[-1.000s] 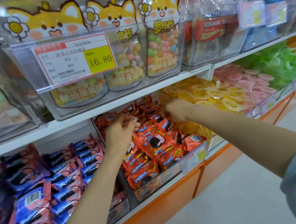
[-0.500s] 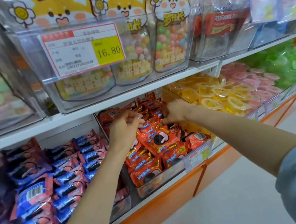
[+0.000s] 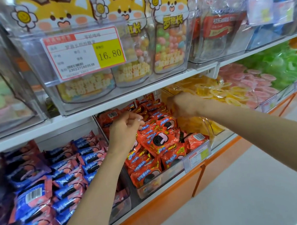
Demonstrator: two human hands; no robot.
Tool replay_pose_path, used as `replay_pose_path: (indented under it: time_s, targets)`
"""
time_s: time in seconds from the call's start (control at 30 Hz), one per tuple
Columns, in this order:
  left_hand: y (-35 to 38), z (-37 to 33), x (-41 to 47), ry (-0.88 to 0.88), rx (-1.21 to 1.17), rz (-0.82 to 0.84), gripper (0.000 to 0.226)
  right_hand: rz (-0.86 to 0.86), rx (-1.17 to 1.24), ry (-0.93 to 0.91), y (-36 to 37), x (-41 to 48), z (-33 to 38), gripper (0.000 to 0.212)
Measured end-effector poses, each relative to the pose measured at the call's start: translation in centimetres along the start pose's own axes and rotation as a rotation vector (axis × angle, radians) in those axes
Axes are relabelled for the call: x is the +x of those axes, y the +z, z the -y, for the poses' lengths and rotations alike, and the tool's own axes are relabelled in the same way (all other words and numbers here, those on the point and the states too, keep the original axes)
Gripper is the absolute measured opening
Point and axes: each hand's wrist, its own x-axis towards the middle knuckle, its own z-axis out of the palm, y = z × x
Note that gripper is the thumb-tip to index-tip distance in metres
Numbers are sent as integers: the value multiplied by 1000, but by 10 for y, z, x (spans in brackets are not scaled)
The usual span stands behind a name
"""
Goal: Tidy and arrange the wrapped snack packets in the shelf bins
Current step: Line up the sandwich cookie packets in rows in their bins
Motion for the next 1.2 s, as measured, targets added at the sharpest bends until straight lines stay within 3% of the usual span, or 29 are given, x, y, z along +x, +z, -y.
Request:
replay_pose_path:
  time_s: [0.07,0.17,0.27,0.43,0.6,0.7,0.87,0.97,1.1,1.2]
  targets:
    - [1,-1,-1,-5,6,4,13,188,115,-43,-7,-13,-12,33]
    - [4,-3,-3,-11,17,7,13,478,185,-105,-7,-33,-17,43]
    - [7,-5,-4,-8,5,18,12,546,50,-176,8,-38,-15,56]
    - [15,-2,-9,101,110,115,9,441,-14,-224,16,-39,-12,52]
    - [30,9,-5,371,591,425,28,296,66,-218,4,-49,-17,38]
    - [39,8,-1,364,736,537,30,183,188,-202,-4,-59,-26,27]
    - [31,6,5,304,847,636,23,-21,539,-127,-16,-76,-34,28]
    - [28,6,2,303,740,595,25,-76,759,-91,-13,-73,-28,29]
    - [29,-11,-7,60,110,421,55,-50,952,-91,-3,-64,-9,34]
    - [31,-15,-8,-1,18,328,46,-27,997,-134,2,-60,3,34]
